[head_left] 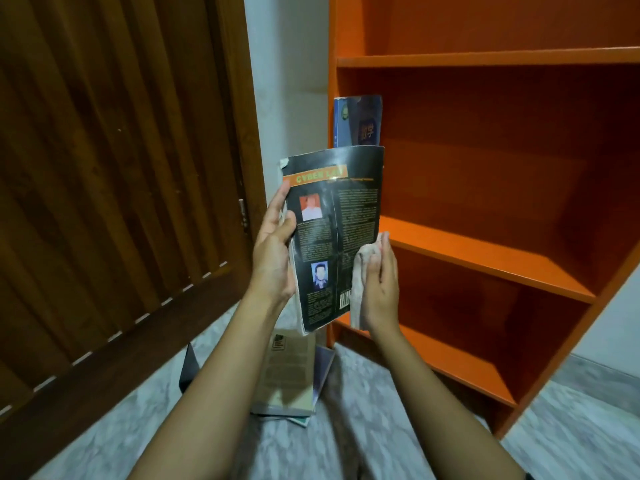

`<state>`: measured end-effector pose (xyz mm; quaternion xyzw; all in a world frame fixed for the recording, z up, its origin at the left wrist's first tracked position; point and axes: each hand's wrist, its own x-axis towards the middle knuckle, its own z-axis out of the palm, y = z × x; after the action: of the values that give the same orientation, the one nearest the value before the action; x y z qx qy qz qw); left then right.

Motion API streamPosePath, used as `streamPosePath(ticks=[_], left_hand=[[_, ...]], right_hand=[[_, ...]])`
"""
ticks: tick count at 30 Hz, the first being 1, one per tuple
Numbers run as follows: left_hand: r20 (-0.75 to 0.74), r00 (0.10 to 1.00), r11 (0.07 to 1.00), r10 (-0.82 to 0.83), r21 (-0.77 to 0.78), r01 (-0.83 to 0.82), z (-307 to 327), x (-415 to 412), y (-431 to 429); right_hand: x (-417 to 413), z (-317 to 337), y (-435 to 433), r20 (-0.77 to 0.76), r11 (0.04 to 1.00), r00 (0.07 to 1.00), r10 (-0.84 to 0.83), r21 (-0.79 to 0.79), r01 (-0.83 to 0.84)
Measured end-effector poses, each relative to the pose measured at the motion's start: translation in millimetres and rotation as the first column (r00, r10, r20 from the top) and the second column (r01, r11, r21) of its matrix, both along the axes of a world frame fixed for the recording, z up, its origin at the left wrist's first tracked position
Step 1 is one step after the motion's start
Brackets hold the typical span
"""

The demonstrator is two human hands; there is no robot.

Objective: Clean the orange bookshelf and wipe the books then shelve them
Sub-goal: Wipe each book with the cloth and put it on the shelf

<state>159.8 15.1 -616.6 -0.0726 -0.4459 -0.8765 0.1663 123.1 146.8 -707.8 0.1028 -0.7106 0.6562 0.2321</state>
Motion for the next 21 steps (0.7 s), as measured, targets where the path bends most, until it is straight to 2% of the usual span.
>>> streamPosePath(ticks=[2, 4, 8, 10, 13, 15, 17, 19, 20, 21], left_hand=[[-0.004, 1.0, 0.999, 0.017, -0.049, -0.018, 0.2, 0.8, -1.1], [-0.016, 0.997, 0.992, 0.08, -0.096, -0.081, 0.4, -1.1, -3.6], [-0.066, 0.975, 0.952, 0.213, -0.21, -0.222, -2.9, -8.3, -8.8], [-0.11, 0.95, 0.901, 0.291, -0.304, -0.311, -7.1, -14.6, -11.1], [-0.191, 0.903, 0.766, 0.385, -0.48, -0.428, -15.5, -28.5, -14.3], [-0.19, 0.878, 0.618, 0.439, -0.646, -0.449, -21.7, -38.8, -15.6], [-0.136, 0.857, 0.43, 0.498, -0.819, -0.38, -25.1, -45.3, -11.1], [-0.089, 0.838, 0.266, 0.538, -0.926, -0.269, -22.4, -45.1, -1.1], [-0.076, 0.84, 0.246, 0.537, -0.939, -0.242, -20.7, -44.3, 4.0], [-0.057, 0.856, 0.282, 0.514, -0.931, -0.232, -17.8, -41.7, 9.9]], right_hand=[[-3.4, 5.8, 10.6, 0.11, 0.99, 0.987, 0.117, -0.092, -0.107], [-3.6, 8.4, 22.0, 0.149, 0.97, 0.963, 0.223, -0.131, -0.204], [-5.3, 8.3, 37.6, 0.135, 0.918, 0.922, 0.363, -0.225, -0.328], [-5.2, 8.4, 40.5, 0.118, 0.881, 0.902, 0.415, -0.299, -0.366], [-3.5, 13.4, 39.5, 0.101, 0.88, 0.918, 0.383, -0.341, -0.329], [-2.8, 16.8, 38.6, 0.064, 0.895, 0.936, 0.346, -0.323, -0.309], [-1.5, 20.4, 35.7, 0.026, 0.916, 0.95, 0.311, -0.277, -0.292], [0.2, 21.4, 30.1, -0.004, 0.956, 0.967, 0.254, -0.152, -0.252], [1.6, 20.6, 27.0, -0.019, 0.97, 0.974, 0.227, -0.079, -0.228], [3.7, 19.8, 24.3, -0.028, 0.98, 0.98, 0.195, -0.018, -0.196]])
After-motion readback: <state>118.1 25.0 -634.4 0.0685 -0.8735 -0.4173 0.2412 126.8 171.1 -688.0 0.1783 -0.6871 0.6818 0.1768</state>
